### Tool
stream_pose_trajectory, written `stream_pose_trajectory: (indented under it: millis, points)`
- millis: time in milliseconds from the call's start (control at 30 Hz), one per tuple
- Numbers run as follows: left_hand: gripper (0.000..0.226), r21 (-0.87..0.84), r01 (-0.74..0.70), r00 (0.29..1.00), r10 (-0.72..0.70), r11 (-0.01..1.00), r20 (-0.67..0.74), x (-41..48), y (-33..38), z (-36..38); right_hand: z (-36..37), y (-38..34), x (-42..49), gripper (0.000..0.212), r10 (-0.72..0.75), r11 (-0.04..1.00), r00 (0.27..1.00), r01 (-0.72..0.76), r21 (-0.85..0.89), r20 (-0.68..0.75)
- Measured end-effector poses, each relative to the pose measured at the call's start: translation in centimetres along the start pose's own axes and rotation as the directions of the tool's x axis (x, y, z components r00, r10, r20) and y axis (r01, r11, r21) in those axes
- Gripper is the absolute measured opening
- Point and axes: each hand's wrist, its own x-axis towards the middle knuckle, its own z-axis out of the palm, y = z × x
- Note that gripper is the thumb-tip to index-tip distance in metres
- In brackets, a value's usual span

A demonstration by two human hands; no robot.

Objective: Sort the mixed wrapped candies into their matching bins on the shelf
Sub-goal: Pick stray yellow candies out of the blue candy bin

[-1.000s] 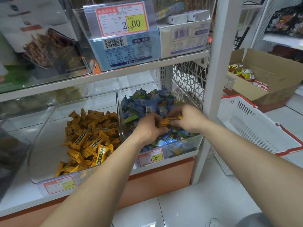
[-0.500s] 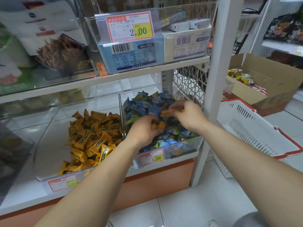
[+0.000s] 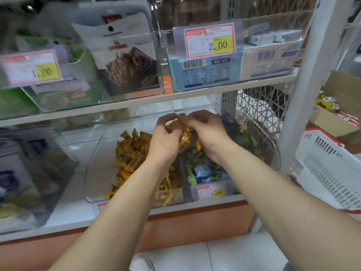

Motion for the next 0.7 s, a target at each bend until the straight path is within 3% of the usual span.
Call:
stream_pose_trajectory:
  millis: [67, 200, 300, 467, 567, 700]
  points:
    - [0.029, -0.029, 0.017, 0.999, -0.019, 0.999, -0.050, 0.4, 0.0, -2.2, 2.7, 0.0, 0.1, 0.012, 0.019, 1.000, 0.999, -0.020, 0.015, 0.037]
    - [0.048, -0.040, 0.066, 0.989, -0.071, 0.997, -0.132, 1.0, -1.1, -6.4, 7.5, 1.1, 0.2, 0.007, 0.086, 0.995, 0.988, -0.091, 0.034, 0.125]
    - [0.021, 0.103, 0.049, 0.987, -0.032, 0.994, -0.157, 1.5, -2.6, -8.8, 9.2, 2.7, 0.2, 0.014, 0.090, 0.988, 0.982, -0.067, -0.138, 0.165]
    - [0.024, 0.576, -0.045, 0.998, 0.056, 0.816, -0.001, 2.3, -4.1, -11.6, 9.7, 3.3, 0.9, 0.017, 0.011, 0.895, 0.962, 0.112, -0.431, 0.273]
    - [0.024, 0.657, -0.080, 0.997, 0.049, 0.749, 0.066, 2.3, -4.0, -12.2, 8.3, 2.7, 0.9, 0.016, -0.047, 0.856, 0.955, 0.190, -0.481, 0.294]
    - [0.028, 0.719, -0.188, 0.980, 0.178, 0.670, 0.090, 2.1, -2.7, -11.7, 4.1, 1.3, 0.7, 0.017, -0.154, 0.720, 0.925, 0.345, -0.602, 0.346]
